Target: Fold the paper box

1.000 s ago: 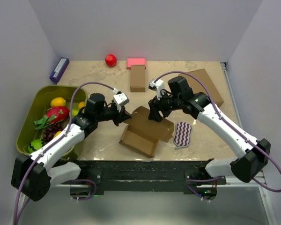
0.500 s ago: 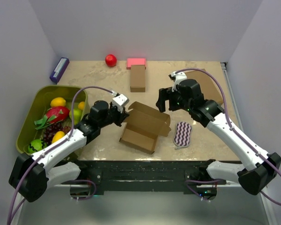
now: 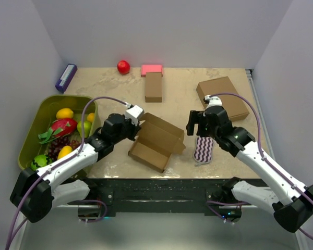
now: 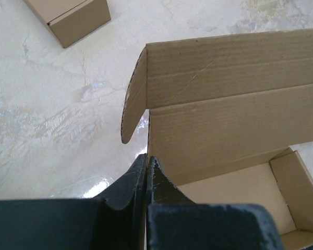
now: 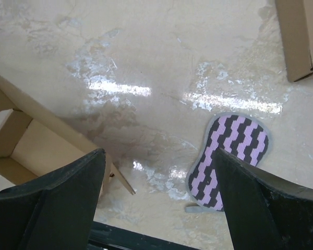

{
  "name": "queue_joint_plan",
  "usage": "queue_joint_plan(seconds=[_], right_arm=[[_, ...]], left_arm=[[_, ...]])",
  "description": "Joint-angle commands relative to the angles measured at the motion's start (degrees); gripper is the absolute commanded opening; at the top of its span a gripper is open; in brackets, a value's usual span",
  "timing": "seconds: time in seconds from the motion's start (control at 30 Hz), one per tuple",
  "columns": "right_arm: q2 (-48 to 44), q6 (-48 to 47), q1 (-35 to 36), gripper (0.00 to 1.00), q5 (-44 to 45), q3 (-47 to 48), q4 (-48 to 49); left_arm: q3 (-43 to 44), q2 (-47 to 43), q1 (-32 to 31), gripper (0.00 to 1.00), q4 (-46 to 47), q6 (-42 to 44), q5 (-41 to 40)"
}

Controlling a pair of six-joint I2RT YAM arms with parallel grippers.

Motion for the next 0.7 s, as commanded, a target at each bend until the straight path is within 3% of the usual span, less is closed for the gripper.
queue_joint_plan(seconds=[0.0, 0.13, 0.37, 0.53, 0.57, 0.6, 0.67], right_arm=[[-1.7, 2.5, -0.2, 0.88, 4.5, -1.4, -0.8], [-1.2, 4.7, -0.2, 0.88, 3.2, -2.2, 0.8], [-1.2, 5.5, -0.2, 0.88, 1.6, -3.3, 3.0], [-1.7, 5.1, -0.1, 0.89, 3.2, -3.7, 0.7], [-1.7, 5.1, -0.2, 0.89, 3.5, -3.8, 0.2], [-1.7, 5.1, -0.1, 0.89, 3.6, -3.8, -0.2], [-1.6, 5.4, -0.1, 0.90, 3.6, -3.7, -1.5]], left_arm=[[-0.8, 1.0, 0.2, 0.00, 7.4, -2.7, -1.5], [-2.6, 1.4, 4.0, 0.00, 13.4, -9.8, 0.2], [-6.8, 0.5, 5.7, 0.00, 25.9, -13.2, 0.1], [-5.5, 3.7, 5.5, 0.00, 24.2, -13.3, 1.0], [-5.4, 4.0, 5.5, 0.02, 23.8, -13.8, 1.4], [-4.8, 4.4, 5.4, 0.12, 22.7, -14.0, 1.6], [-4.1, 4.4, 5.1, 0.17, 21.4, -14.3, 1.6]])
